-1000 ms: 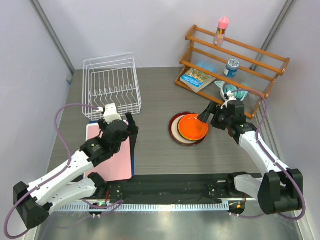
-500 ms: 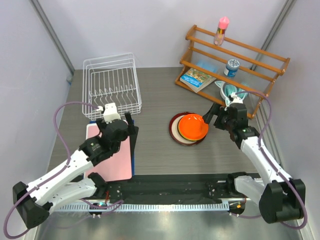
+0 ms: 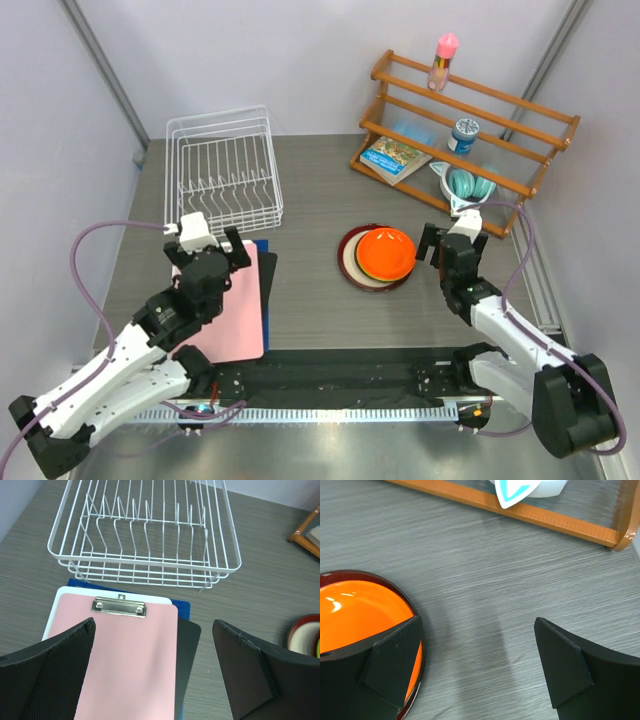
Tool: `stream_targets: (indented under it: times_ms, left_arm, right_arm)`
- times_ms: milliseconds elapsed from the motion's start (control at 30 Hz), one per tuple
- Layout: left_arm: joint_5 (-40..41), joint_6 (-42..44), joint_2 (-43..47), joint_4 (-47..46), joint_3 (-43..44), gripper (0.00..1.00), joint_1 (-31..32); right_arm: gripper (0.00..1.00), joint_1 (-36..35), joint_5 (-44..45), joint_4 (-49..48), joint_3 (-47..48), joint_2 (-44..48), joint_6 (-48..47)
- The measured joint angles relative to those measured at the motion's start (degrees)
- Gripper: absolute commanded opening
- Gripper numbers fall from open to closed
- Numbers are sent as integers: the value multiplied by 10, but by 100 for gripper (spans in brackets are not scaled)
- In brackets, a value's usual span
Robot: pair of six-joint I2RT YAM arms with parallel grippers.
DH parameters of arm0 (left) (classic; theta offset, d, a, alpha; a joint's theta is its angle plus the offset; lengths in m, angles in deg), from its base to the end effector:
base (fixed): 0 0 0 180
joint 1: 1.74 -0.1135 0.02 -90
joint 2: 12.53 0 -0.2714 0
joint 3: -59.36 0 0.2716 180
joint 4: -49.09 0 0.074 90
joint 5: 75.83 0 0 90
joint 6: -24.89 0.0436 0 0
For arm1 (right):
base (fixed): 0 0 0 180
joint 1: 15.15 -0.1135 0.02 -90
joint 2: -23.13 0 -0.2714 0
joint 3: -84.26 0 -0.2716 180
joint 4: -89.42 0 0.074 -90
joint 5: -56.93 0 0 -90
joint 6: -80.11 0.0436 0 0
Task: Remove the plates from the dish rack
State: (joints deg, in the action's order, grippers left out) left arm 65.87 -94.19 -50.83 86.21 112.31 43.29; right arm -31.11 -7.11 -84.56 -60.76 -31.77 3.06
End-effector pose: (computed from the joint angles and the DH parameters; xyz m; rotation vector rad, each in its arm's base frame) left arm 0.1395 -0.0912 0.3118 -0.3135 1.7827 -0.0279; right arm 0.2178 0.0424 0.1935 0.2307 1.9638 -0.1312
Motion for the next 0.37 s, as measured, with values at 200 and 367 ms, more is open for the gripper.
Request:
stream_targets:
  times_ms: [200, 367]
  left_arm:
    - [13, 36, 8, -38, -42, 99, 0]
    - [18, 52, 16, -49, -47, 99, 0]
  right_arm:
    - [100, -58, 97, -80, -25, -51, -41]
    - [100, -61, 129, -127, -55, -48, -60]
